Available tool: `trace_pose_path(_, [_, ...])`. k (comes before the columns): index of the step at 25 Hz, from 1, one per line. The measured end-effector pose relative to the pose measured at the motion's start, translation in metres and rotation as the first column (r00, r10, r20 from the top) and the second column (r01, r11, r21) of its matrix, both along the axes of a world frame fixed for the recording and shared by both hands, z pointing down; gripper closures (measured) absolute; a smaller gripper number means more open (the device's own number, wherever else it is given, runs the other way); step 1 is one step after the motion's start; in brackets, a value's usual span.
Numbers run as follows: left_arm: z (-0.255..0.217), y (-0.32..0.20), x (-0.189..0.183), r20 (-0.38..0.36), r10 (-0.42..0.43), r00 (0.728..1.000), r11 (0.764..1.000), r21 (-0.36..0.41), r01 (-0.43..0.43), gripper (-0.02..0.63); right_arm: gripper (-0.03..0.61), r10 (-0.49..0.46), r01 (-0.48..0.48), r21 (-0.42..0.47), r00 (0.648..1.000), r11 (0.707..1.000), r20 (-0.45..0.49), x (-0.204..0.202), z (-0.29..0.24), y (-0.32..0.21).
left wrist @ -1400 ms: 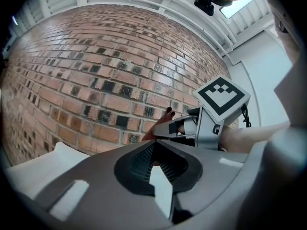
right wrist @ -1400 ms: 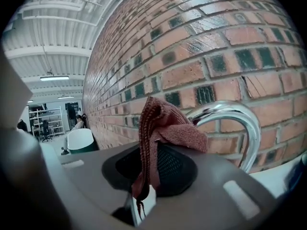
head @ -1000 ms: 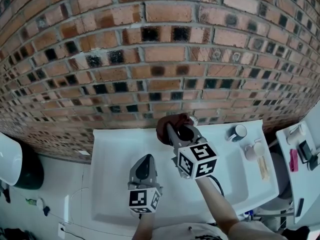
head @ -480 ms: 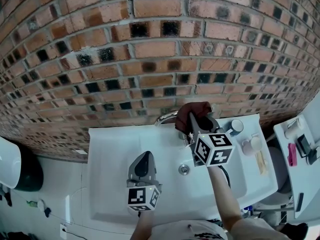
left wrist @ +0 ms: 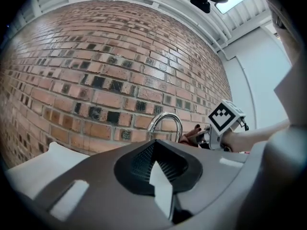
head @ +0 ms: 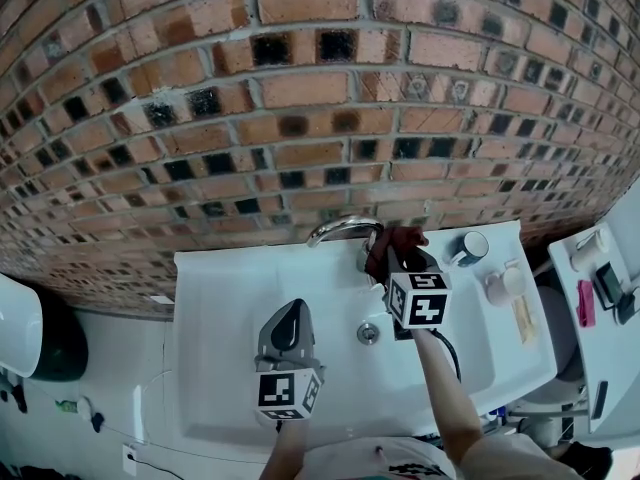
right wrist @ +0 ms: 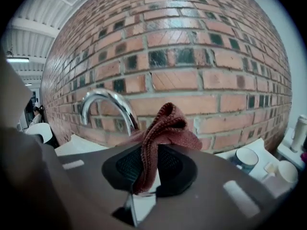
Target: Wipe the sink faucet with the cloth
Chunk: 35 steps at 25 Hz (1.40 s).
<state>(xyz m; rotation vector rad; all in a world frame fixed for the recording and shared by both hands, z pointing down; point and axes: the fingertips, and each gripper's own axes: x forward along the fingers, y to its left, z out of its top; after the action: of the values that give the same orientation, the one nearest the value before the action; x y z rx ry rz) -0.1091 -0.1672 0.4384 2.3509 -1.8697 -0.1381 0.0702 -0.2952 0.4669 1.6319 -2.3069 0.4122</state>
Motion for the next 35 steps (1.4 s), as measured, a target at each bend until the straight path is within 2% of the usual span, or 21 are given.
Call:
trace_pose_path(2, [0.0,-0.001,0.0,0.0,0.001,1.0,1.0,-0.005,-0.001,0.609,0.532,0.003,-0.004,-0.048,1.0,0.999,-0.021,-0.003,0.027,0.004])
trace_pose_path(5, [0.003,-0.003,-0.001,0.0,-0.001,1.0,1.0,-0.01,0.001,0.609,0.532,-0.012,0.009,-0.063,0.999,0.998,-0.043,-0.015,0.045,0.012])
trace_pose_path(10, [0.008,-0.005,-0.003,-0.006,-0.005,1.0,1.0,-0.018,0.004,0.609,0.532,-0.064,0.062,-0.098,0.998,0.993,-0.018,-0.041,0.054,0.023])
trace_pose_path(15, [0.006,-0.005,-0.002,-0.001,-0.006,1.0,1.0,-0.03,0.006,0.609,0.534,-0.13,0.128,-0.188,0.992,0.974,0.001,-0.064,0.082,0.032])
trace_pose_path(23, [0.012,-0.005,-0.013,-0.005,-0.029,1.0,0.999,-0.035,0.029,0.609,0.534,-0.133,0.131,-0.192,0.991,0.973,0.0,-0.072,0.087,0.032])
trace_pose_path(25, [0.013,-0.005,-0.013,-0.004,-0.028,1.0,0.999,-0.038,0.028,0.609,0.534,-0.131,0.134,-0.19,0.991,0.973,0.029,-0.071,0.085,0.033])
trace_pose_path(27, [0.013,-0.005,-0.013,-0.001,-0.021,1.0,0.999,-0.035,0.02,0.609,0.534,-0.133,0.148,-0.162,0.986,0.976,0.102,-0.068,0.07,0.04])
trace_pose_path(30, [0.005,-0.003,-0.016,0.0,-0.023,1.0,1.0,-0.012,0.023,0.609,0.532,-0.167,0.183,-0.062,0.965,0.981,0.204,-0.059,0.025,0.063])
trace_pose_path(35, [-0.029,0.024,-0.016,0.014,-0.031,0.999,0.999,0.041,0.031,0.609,0.534,-0.183,0.166,0.078,0.925,0.983,0.332,-0.026,-0.038,0.135])
